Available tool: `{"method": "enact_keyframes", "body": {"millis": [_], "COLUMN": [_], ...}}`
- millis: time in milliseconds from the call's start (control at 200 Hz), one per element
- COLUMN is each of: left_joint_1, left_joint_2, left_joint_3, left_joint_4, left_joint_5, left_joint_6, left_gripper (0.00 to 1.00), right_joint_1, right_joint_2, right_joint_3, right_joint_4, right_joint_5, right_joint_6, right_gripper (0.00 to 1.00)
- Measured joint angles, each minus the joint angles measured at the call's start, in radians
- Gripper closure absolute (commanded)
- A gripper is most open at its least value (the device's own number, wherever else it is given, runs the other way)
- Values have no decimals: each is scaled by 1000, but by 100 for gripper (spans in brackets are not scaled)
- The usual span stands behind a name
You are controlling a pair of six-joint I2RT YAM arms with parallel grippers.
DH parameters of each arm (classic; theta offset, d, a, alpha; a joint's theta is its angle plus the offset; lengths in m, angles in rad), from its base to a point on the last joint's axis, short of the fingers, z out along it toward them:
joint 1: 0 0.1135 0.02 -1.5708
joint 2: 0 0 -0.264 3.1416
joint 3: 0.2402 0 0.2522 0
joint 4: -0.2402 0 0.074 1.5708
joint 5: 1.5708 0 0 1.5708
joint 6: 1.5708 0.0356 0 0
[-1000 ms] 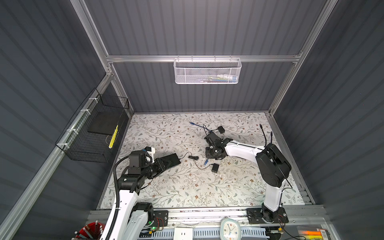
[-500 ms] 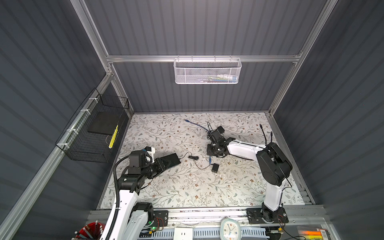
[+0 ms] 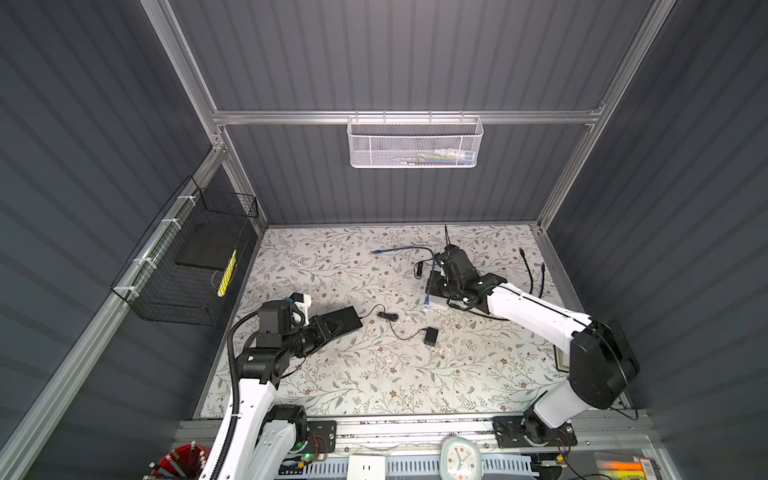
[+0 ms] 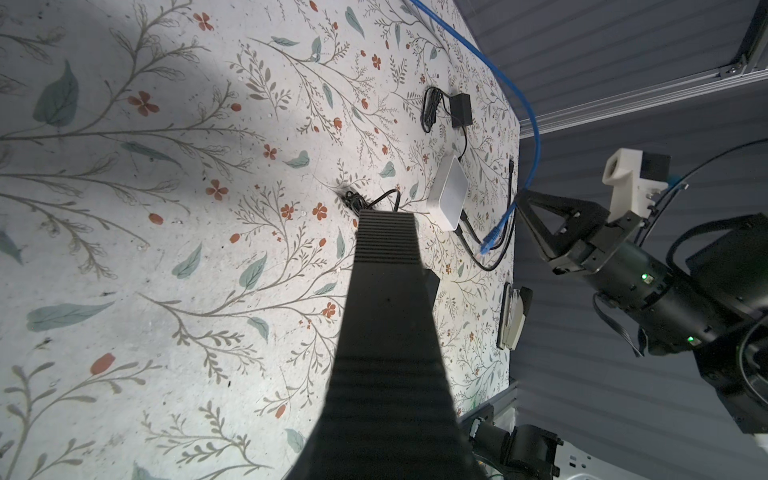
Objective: Insert the plug into the switch port
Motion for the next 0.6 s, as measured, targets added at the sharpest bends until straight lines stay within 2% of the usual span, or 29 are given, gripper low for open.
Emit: {"method": "enact_keyframes", "body": {"millis": [410,600], "left_joint_1": [0,0], "left_joint_2": [48,65], "left_joint_3": [-1,-12], "left_joint_4": [51,72], "left_joint_5": [45,61], "left_joint_6": [-8,-10], "left_gripper": [100,100], "right_joint_1": [-154,-172], "right_joint_2": [-530,-717], "right_joint_3": [-237,-380], "right_joint_4": [47,35], "right_joint_5": [101,171], "right_joint_6": [107,192], "right_gripper": [100,100]}}
